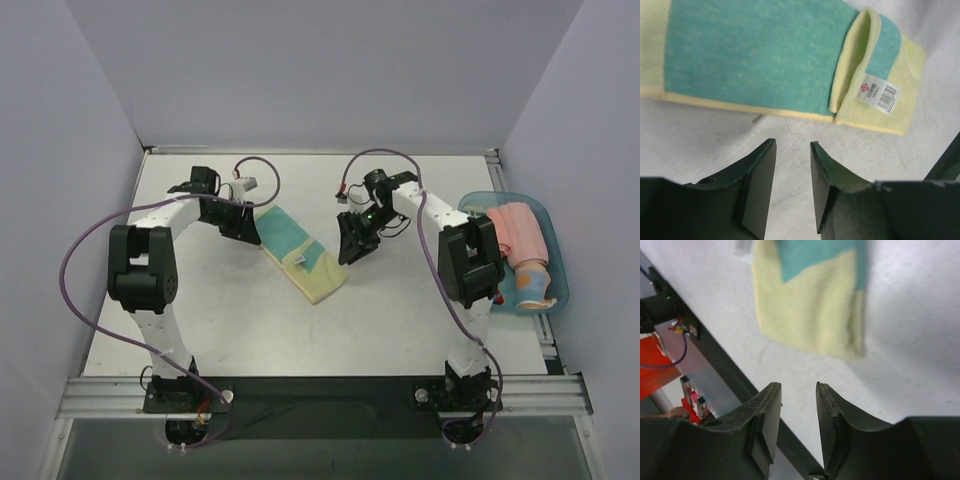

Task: Roll the towels
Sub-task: Fold the towel

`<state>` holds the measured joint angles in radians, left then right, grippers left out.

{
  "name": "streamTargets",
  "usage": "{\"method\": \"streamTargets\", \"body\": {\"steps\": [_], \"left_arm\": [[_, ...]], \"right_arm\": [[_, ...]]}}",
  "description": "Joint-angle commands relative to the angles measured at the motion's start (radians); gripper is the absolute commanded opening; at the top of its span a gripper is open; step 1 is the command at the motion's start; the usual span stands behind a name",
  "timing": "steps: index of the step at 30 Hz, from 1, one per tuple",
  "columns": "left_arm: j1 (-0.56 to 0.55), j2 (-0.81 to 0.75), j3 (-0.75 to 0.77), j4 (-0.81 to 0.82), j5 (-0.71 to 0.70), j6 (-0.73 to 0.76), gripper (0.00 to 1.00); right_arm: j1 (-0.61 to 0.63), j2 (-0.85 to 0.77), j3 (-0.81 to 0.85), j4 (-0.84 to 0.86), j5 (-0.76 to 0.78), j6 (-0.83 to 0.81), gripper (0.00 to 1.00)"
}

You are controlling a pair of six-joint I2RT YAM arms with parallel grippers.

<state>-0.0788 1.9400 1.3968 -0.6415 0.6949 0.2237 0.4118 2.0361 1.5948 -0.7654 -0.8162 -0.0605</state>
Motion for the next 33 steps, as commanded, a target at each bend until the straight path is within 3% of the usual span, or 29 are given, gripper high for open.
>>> {"method": "streamTargets", "body": {"steps": [1,6,14,18,19,23,26,33], "left_arm": [[-0.004,-0.015,-0.065,0.055,0.017,-0.029,0.43],[-0.004,0.065,-0.038,0.081,0.017,-0.073,0.42],[-0.009,0.264,0.154,0.091,0.031,-0.104,0.39],[-0.010,0.307,0.235,0.074,0.061,-0.104,0.40],[-0.010,0.300,0.240,0.066,0.072,-0.096,0.41],[0.001,0.150,0.139,0.054,0.124,-0.009,0.48],[-0.001,-0.097,0.004,0.054,0.109,0.127,0.53],[-0.097,-0.436,-0.254,0.106,-0.038,0.341,0.60]], "right_arm": [[-0.004,0.094,0.031,0.009,0.072,-0.009,0.34],[0.005,0.157,0.024,0.028,0.091,-0.010,0.32],[0.090,0.158,-0.094,0.080,-0.004,0.054,0.12],[0.134,0.096,-0.148,0.087,-0.105,0.097,0.23],[0.136,0.076,-0.163,0.086,-0.130,0.102,0.34],[0.090,-0.022,-0.173,0.045,-0.156,0.108,0.40],[0.029,-0.076,-0.139,0.043,-0.152,0.116,0.40],[0.051,0.011,0.042,0.132,-0.132,0.218,0.36]]}}
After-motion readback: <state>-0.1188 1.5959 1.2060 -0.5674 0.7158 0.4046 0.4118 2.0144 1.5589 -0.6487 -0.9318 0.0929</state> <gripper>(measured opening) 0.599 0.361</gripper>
